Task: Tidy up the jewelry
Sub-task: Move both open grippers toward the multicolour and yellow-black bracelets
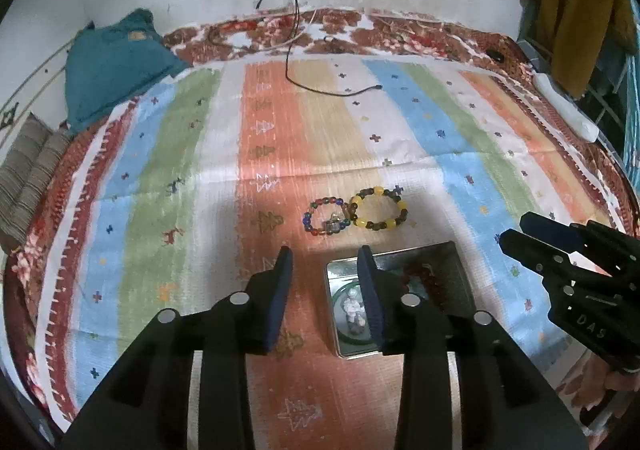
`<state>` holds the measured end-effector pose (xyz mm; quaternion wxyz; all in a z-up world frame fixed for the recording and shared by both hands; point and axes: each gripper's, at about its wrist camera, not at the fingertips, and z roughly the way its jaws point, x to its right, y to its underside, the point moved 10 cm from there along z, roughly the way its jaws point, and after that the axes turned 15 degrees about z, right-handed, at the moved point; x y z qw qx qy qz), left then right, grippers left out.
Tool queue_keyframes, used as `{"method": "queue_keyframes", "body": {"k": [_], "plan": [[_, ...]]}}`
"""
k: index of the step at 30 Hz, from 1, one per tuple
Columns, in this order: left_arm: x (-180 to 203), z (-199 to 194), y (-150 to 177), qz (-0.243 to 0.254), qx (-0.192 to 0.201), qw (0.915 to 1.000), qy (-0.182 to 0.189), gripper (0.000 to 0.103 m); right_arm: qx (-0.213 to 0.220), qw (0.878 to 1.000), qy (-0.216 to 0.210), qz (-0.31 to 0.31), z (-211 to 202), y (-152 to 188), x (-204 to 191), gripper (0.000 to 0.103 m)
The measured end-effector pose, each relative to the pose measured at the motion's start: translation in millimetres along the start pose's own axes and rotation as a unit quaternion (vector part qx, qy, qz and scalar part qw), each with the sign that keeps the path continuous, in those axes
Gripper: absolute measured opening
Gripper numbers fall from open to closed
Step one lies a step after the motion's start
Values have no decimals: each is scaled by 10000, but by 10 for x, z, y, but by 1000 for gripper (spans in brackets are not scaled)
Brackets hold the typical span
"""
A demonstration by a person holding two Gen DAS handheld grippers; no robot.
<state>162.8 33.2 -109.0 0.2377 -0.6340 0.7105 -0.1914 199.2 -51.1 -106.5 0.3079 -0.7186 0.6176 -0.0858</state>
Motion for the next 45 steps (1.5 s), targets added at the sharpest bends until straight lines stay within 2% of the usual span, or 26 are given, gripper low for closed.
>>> {"method": "queue_keyframes", "body": {"k": [8, 10, 13, 22, 25, 45], "plan": [[-144, 264, -79, -176, -260, 9995, -22, 46, -206, 9996, 205, -16, 200, -62, 49, 46], [-163, 337, -104, -146, -330, 9993, -61, 50, -233, 9994, 272, -36, 257, -100, 65, 53], [-226, 454, -144, -128, -439, 9989, -119, 50, -284, 9988, 397, -53, 365, -160, 101, 59], [-318, 687, -177, -195, -659, 9976, -42, 52, -552, 9973, 478, -5, 631, -210, 176, 67], [-294, 717, -206, -207, -647, 9977, 64, 57, -591, 9973, 445, -17, 672, -222, 151, 68], [-395, 1293, -169, -78, -1210, 9926, 52, 57, -983, 9930, 655, 83, 1147, -298, 312, 68]]}}
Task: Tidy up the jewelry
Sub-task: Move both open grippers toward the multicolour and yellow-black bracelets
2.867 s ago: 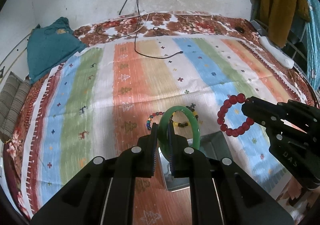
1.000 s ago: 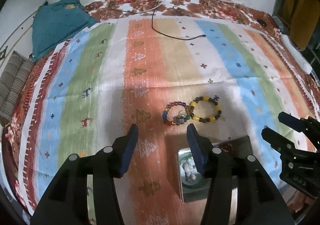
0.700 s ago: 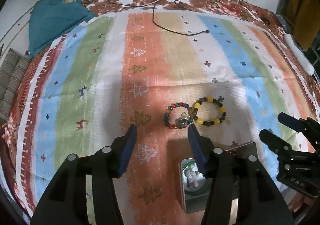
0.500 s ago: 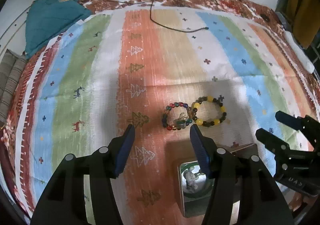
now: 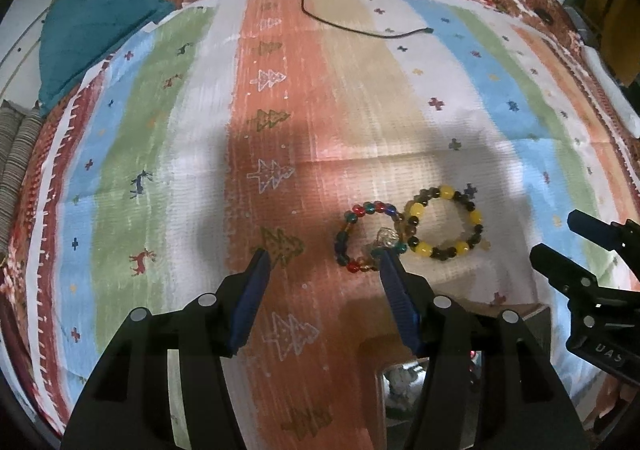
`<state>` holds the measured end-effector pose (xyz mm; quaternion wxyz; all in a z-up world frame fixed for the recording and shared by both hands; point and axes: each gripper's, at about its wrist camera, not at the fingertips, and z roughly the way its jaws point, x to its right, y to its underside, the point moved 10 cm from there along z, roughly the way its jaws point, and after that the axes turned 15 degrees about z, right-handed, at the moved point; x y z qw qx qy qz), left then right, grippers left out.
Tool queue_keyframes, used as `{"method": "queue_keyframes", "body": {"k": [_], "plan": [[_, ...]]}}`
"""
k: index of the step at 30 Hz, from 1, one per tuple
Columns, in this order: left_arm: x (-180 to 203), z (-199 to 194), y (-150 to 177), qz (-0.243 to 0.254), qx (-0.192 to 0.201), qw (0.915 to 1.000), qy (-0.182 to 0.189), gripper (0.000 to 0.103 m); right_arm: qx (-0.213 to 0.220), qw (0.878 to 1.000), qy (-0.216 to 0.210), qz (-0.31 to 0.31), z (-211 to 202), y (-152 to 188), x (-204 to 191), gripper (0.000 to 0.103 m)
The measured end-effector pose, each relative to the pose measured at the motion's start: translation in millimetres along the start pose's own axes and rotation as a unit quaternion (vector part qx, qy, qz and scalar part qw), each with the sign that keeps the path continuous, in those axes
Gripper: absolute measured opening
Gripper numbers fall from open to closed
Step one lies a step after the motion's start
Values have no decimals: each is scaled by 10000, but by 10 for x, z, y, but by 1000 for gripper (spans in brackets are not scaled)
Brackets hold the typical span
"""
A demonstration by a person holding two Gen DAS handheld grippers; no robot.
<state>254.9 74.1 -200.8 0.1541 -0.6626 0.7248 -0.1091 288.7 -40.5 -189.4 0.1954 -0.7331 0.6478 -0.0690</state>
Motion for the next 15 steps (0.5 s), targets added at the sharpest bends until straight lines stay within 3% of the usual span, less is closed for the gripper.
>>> {"method": "queue_keyframes", "body": {"k": [15], "plan": [[-44, 404, -25, 129, -360, 9993, -23, 57, -231, 9996, 134, -108, 355, -58, -37, 68]]}}
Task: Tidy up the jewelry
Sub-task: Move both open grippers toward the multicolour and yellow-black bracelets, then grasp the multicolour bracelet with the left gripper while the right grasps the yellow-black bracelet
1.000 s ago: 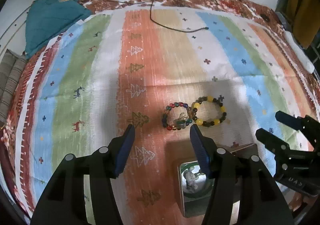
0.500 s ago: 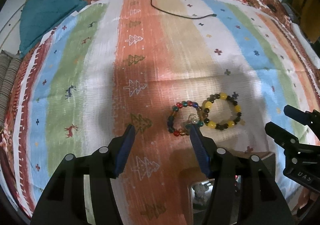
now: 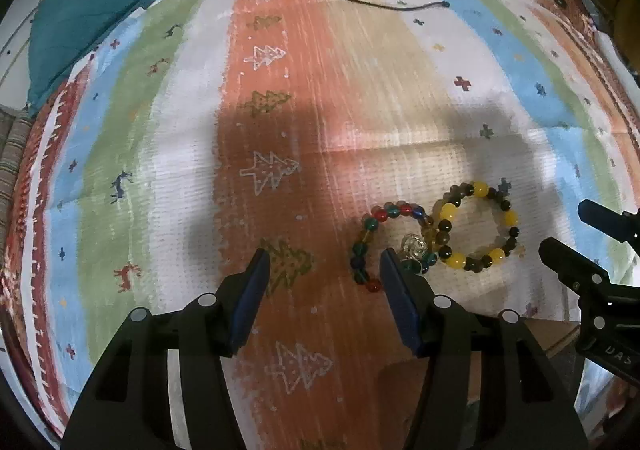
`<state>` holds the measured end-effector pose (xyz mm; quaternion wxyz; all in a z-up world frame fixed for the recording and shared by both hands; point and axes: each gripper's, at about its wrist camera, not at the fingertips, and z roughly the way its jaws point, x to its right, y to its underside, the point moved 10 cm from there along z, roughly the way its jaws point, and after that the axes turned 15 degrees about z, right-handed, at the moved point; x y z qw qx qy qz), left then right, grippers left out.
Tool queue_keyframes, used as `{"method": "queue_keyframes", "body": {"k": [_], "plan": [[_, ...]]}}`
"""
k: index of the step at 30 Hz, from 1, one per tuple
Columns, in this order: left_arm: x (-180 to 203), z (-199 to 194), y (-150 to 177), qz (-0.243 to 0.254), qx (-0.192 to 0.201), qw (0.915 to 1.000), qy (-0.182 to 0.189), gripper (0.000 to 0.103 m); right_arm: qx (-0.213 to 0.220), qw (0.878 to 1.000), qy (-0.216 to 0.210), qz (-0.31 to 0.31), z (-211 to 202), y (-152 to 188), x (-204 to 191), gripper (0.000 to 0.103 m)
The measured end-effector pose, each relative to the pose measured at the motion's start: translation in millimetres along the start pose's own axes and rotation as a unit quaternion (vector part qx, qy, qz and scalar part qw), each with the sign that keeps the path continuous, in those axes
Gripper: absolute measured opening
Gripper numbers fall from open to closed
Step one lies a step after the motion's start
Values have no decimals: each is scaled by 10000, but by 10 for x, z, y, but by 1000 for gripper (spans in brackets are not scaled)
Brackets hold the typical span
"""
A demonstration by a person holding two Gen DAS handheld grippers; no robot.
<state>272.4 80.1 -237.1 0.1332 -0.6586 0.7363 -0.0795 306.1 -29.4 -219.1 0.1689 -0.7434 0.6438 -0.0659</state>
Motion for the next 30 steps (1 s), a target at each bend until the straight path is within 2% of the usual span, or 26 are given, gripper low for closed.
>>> {"method": "queue_keyframes", "body": {"k": [19, 20, 24, 25, 26, 27, 28, 29, 30], "plan": [[18, 278, -52, 135, -238, 9996, 54, 57, -265, 9995, 145, -71, 340, -39, 3, 67], [19, 301, -47, 151, -266, 9995, 50, 56, -303, 9994, 152, -101, 367, -35, -5, 64], [30, 393, -28, 311, -340, 9989, -52, 48, -351, 9991, 167, -178, 450, -25, -13, 40], [35, 392, -34, 316, -332, 9989, -42, 42, -369, 9990, 174, -192, 476, -20, -12, 35], [39, 388, -42, 320, -325, 9990, -34, 32, -403, 9987, 203, -235, 506, -3, -12, 32], [42, 383, -53, 328, -328, 9989, -28, 25, -391, 9985, 236, -295, 519, 1, -13, 30], [44, 383, -55, 333, -339, 9989, -33, 14, -366, 9983, 267, -363, 525, 3, -22, 30], [46, 385, -54, 345, -352, 9988, -49, 9, -350, 9981, 303, -399, 526, 0, -24, 25], [45, 386, -57, 356, -351, 9987, -63, 9, -358, 9981, 302, -391, 526, -2, -23, 16]]}}
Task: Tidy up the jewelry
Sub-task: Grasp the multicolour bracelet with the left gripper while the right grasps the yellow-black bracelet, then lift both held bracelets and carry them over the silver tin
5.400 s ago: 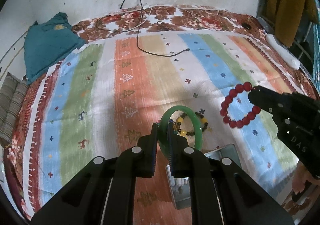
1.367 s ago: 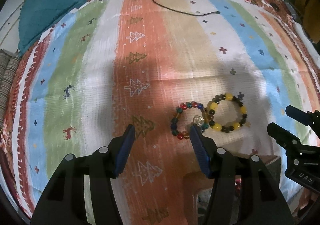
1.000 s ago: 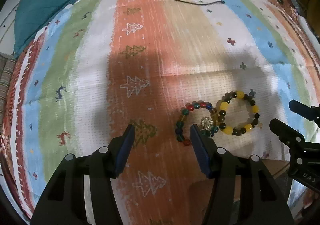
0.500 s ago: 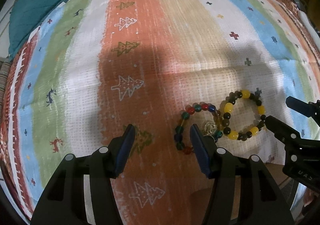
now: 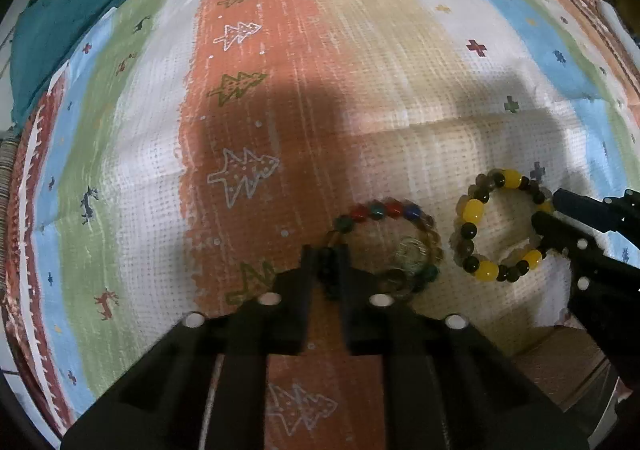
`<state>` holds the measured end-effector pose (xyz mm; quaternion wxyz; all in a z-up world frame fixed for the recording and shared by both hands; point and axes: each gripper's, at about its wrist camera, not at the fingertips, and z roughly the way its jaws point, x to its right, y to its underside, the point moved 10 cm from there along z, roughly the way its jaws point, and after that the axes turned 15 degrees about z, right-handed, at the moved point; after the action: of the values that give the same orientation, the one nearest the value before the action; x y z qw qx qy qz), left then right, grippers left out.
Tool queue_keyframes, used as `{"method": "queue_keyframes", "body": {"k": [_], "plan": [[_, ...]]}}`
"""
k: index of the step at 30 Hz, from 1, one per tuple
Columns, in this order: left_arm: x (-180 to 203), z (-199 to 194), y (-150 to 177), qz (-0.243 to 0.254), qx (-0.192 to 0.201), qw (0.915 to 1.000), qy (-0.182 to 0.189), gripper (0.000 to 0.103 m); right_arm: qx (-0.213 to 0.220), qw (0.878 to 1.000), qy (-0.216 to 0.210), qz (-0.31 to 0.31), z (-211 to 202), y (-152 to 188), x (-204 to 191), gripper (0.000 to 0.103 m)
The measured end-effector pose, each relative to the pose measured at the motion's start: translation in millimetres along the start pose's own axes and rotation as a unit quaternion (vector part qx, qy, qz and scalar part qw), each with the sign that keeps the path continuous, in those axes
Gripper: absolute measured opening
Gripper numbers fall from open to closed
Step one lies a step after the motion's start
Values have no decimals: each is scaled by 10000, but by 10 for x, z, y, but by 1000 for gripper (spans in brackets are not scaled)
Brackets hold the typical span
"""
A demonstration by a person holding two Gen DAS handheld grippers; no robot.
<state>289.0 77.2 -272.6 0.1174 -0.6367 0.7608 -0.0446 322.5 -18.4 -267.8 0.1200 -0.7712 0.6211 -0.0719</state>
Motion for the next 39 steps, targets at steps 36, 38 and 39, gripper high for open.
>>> {"method": "queue_keyframes", "body": {"k": [36, 38, 39], "plan": [[143, -1207, -126, 16, 1242, 9921, 196, 9, 938, 9942, -525, 84, -989, -48, -98, 12], [171, -1251, -113, 21, 1279, 9916, 204, 9, 968, 9938, -544, 109, -1024, -37, -92, 12], [191, -1280, -105, 21, 1306, 9912, 213, 9, 985, 9935, -550, 112, -1041, -31, -92, 12]]}}
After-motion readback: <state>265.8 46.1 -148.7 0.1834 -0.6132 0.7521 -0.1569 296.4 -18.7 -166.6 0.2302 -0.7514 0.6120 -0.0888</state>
